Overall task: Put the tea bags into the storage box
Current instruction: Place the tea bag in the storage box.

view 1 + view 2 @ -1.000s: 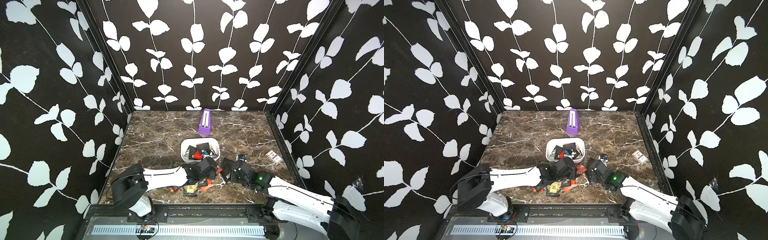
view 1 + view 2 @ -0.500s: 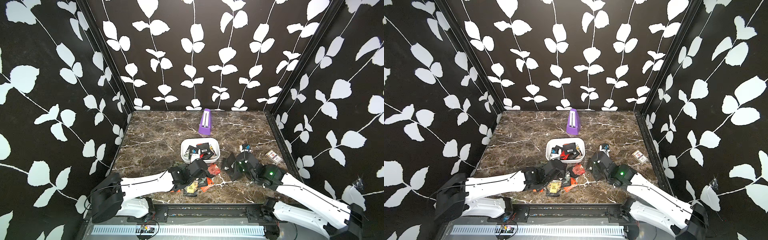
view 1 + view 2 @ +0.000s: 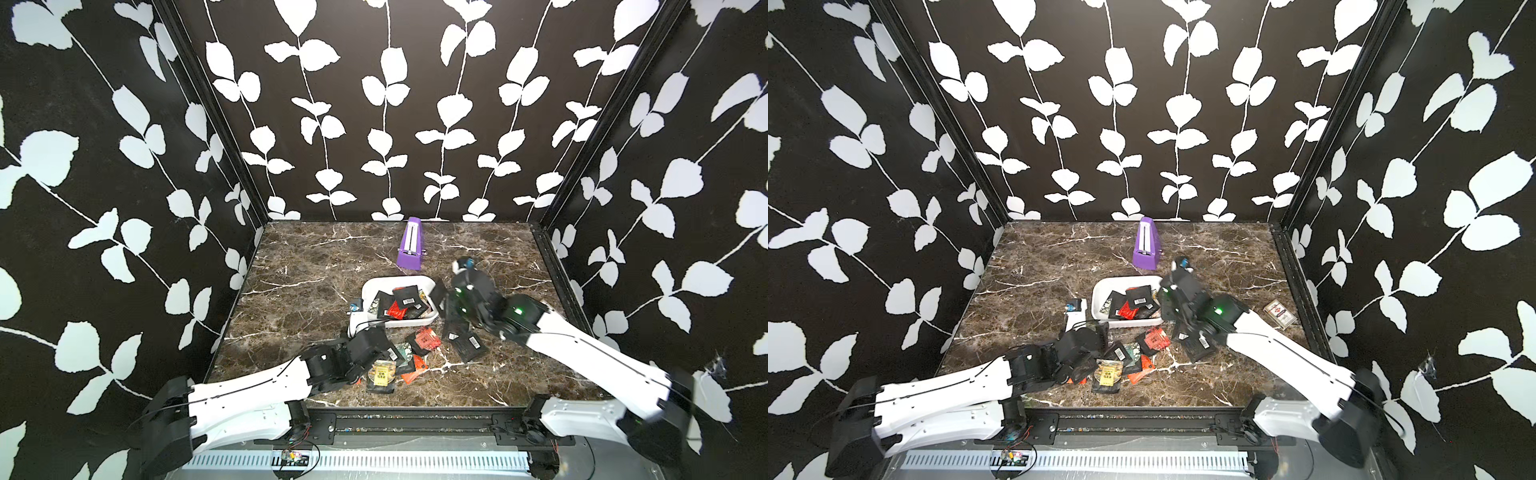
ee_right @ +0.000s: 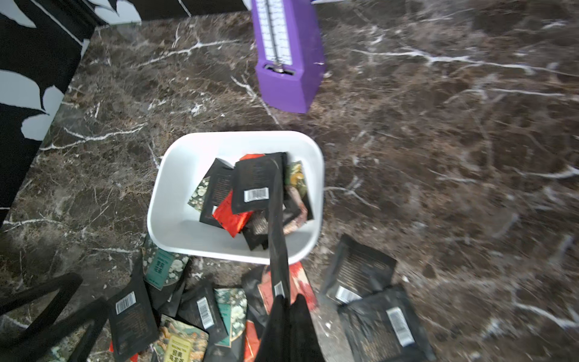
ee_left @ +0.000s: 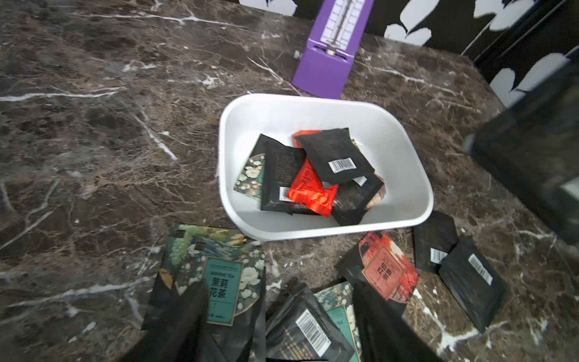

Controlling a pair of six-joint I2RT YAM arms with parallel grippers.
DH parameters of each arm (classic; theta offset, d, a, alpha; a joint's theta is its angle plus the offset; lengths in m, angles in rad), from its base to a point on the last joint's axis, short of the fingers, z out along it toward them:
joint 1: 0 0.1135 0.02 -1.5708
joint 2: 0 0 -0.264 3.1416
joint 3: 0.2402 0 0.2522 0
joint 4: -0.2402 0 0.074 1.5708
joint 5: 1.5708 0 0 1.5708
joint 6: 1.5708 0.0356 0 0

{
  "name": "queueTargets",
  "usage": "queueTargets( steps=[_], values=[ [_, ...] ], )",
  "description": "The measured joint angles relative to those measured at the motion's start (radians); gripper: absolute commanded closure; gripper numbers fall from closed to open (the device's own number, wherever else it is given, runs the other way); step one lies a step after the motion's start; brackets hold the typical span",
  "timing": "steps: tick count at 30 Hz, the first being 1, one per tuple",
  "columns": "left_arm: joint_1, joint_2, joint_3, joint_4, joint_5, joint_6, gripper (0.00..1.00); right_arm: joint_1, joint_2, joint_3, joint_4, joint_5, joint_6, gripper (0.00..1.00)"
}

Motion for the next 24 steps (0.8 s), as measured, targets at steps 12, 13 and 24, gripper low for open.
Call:
queueTargets(
  steps=[12, 13, 24],
  values=[
    [0.059, -0.122, -0.098, -0.055, 0.016, -0.027, 0.01, -0.013, 0.470, 0.331, 0.138, -0.183, -0.029, 1.00],
    [0.061, -0.122, -0.101, -0.055, 0.024, -0.029, 0.01, -0.013, 0.496, 0.346, 0.144, -0.192, -0.028, 1.00],
    [0.071, -0.136, -0.140, -0.027, 0.086, -0.005, 0.01, -0.040, 0.594, 0.362, 0.170, -0.212, -0.005, 0.80]
  ],
)
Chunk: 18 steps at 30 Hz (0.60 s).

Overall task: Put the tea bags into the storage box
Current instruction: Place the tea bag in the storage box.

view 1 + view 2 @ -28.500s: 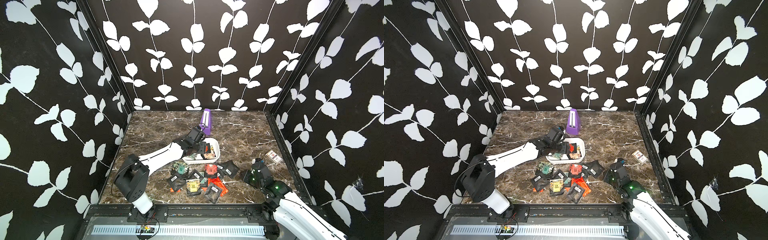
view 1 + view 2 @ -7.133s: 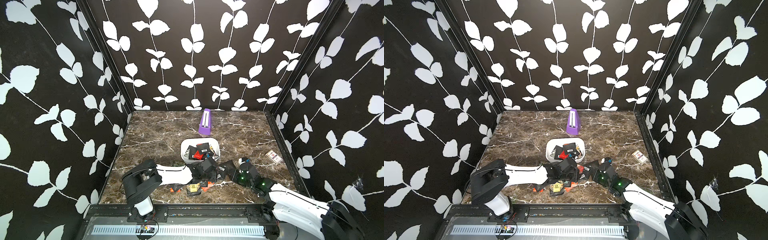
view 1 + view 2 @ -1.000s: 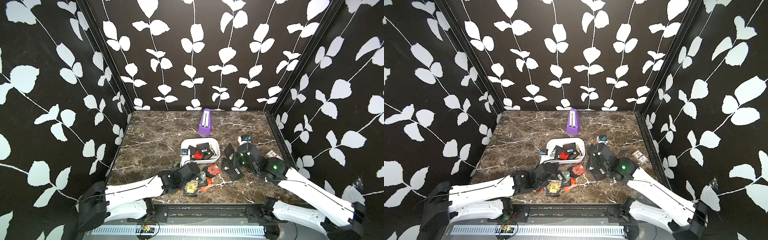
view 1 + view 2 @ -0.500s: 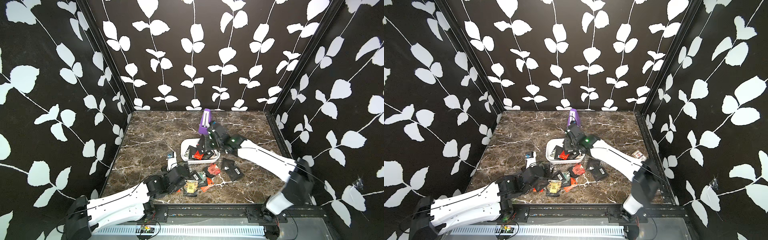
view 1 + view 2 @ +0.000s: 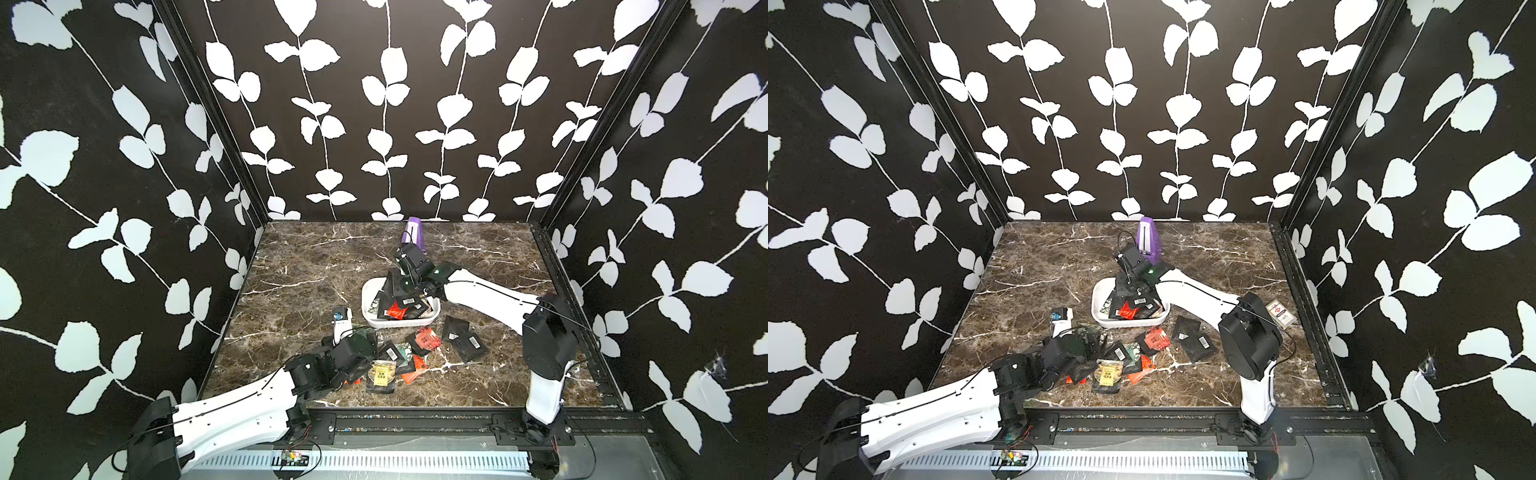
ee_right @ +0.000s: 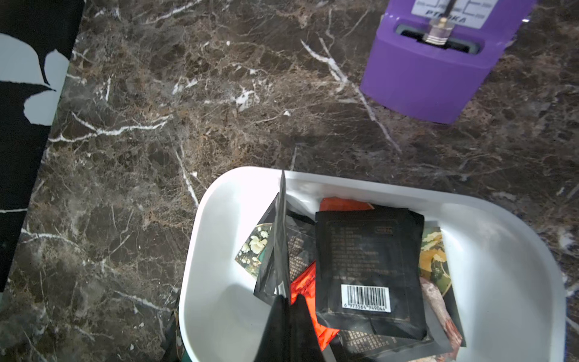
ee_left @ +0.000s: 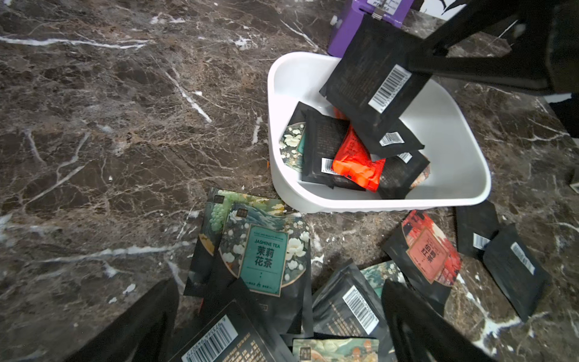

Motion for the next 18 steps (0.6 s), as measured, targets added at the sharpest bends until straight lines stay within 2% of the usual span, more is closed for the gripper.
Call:
queueTargets(
  steps=[1, 2, 7, 10, 13, 18],
  values=[
    [0.000, -0.001, 0.000, -0.001, 0.001, 0.003, 0.01, -0.007, -0.003, -0.011, 0.002, 0.009, 0.004, 0.69],
    [0.001, -0.001, 0.000, -0.002, 0.002, 0.006, 0.01, -0.016, -0.008, -0.029, 0.003, 0.018, 0.005, 0.62],
    [0.001, -0.002, 0.019, -0.036, 0.001, 0.023, 0.01, -0.114, -0.090, -0.207, -0.014, 0.084, 0.001, 0.41],
    [0.001, -0.001, 0.056, -0.060, -0.003, 0.033, 0.01, -0.171, -0.224, -0.301, -0.089, 0.196, -0.018, 0.41],
    [0.005, 0.008, 0.099, -0.069, -0.002, 0.050, 0.02, -0.172, -0.429, -0.370, -0.107, 0.279, -0.041, 0.42],
    [0.007, 0.084, 0.180, -0.052, 0.028, 0.092, 0.08, -0.168, -0.735, -0.514, -0.090, 0.338, -0.043, 0.42]
  ],
)
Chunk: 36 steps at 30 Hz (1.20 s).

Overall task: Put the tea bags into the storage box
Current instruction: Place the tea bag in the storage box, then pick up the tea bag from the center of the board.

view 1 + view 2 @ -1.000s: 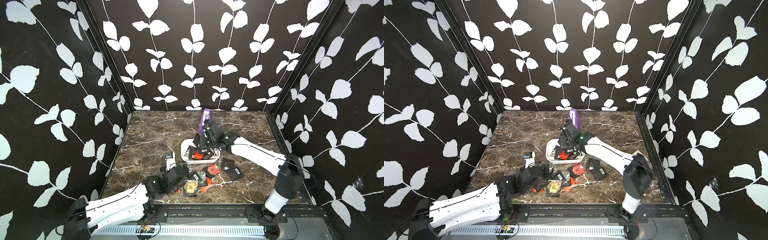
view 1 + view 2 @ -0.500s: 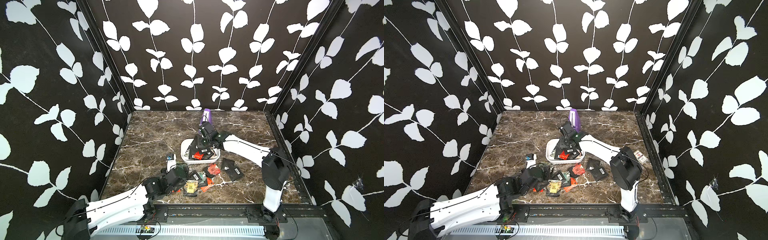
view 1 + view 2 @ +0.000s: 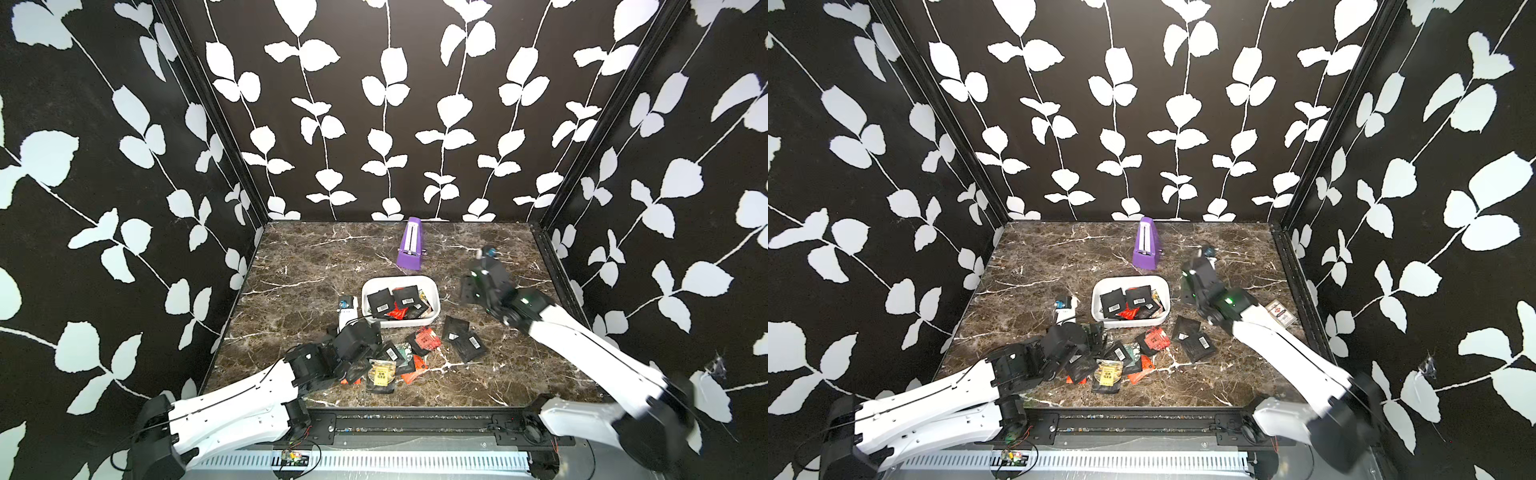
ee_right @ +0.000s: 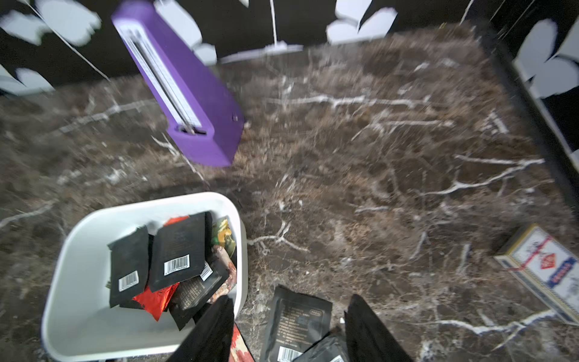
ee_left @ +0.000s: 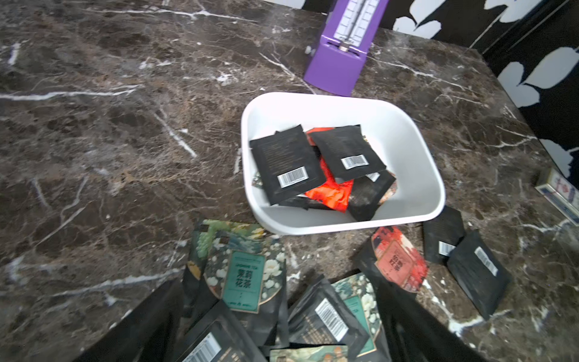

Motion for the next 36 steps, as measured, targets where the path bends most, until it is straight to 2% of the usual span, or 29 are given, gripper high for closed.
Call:
queueTargets(
  steps=[6, 10, 15, 25, 33, 36],
  values=[
    [0.001, 0.184, 0.132, 0.058, 0.171, 0.069, 0.30, -0.010, -0.180, -0.214, -0.033, 0.002, 0.075, 0.41],
    [-0.015, 0.328, 0.251, 0.124, 0.311, 0.103, 0.47, -0.042, -0.332, -0.382, -0.035, -0.057, 0.154, 0.39],
    [-0.076, 0.523, 0.399, 0.177, 0.419, 0.121, 0.61, -0.128, -0.453, -0.552, -0.006, -0.148, 0.252, 0.41],
    [-0.122, 0.904, 0.632, 0.187, 0.546, 0.116, 0.87, -0.315, -0.476, -0.698, 0.073, -0.354, 0.337, 0.47],
    [-0.122, 1.035, 0.731, 0.180, 0.562, 0.125, 1.00, -0.336, -0.478, -0.717, 0.124, -0.428, 0.351, 0.53],
    [-0.122, 1.076, 0.769, 0.180, 0.562, 0.129, 1.00, -0.336, -0.473, -0.725, 0.143, -0.445, 0.354, 0.53]
  ],
)
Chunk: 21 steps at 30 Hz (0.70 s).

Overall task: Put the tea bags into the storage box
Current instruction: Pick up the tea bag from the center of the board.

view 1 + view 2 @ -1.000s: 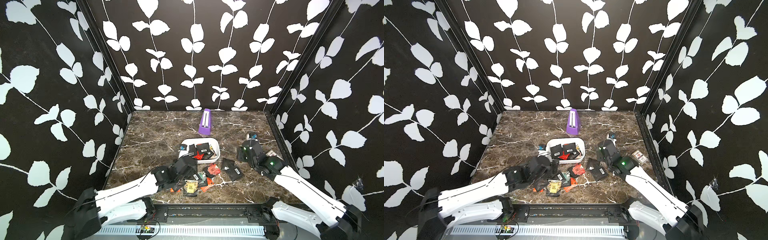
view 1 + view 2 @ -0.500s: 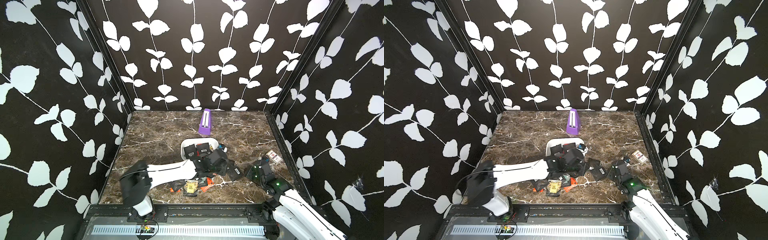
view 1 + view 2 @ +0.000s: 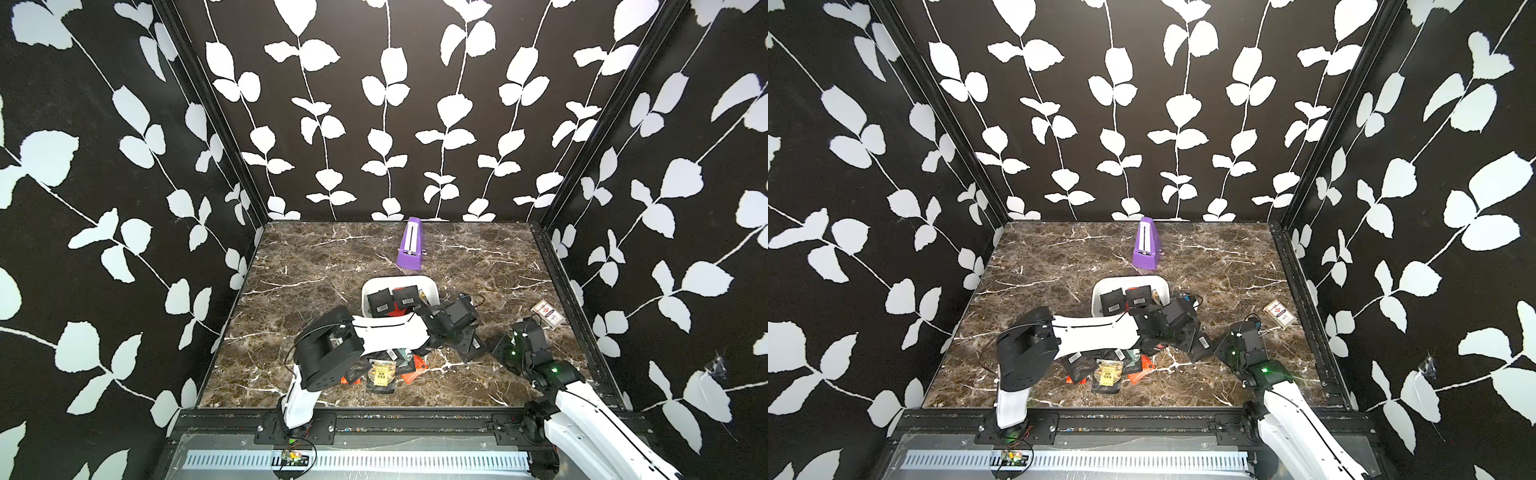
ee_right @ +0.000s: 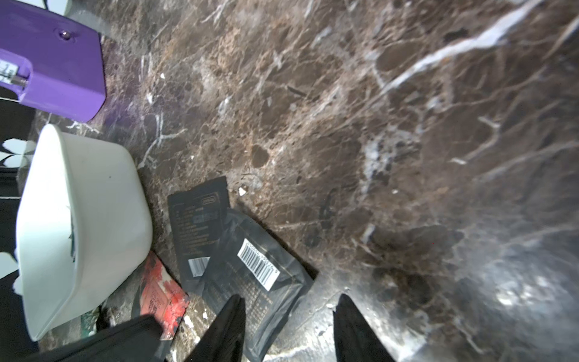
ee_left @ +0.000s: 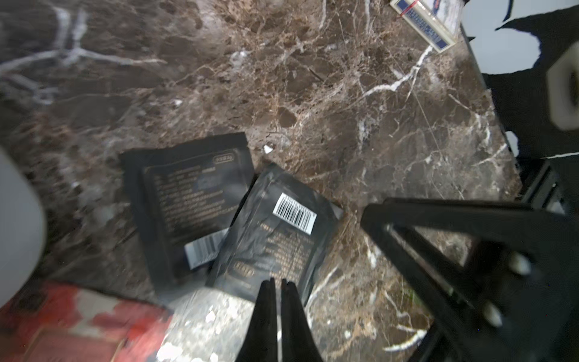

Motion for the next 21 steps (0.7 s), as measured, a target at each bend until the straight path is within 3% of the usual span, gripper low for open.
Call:
queueTargets(
  steps=[21],
  values=[
    [0.000, 0.091, 0.034, -0.042, -0.023, -0.002, 1.00, -0.001, 0.116, 0.000, 0.024, -0.063, -0.040, 0.52]
  ],
)
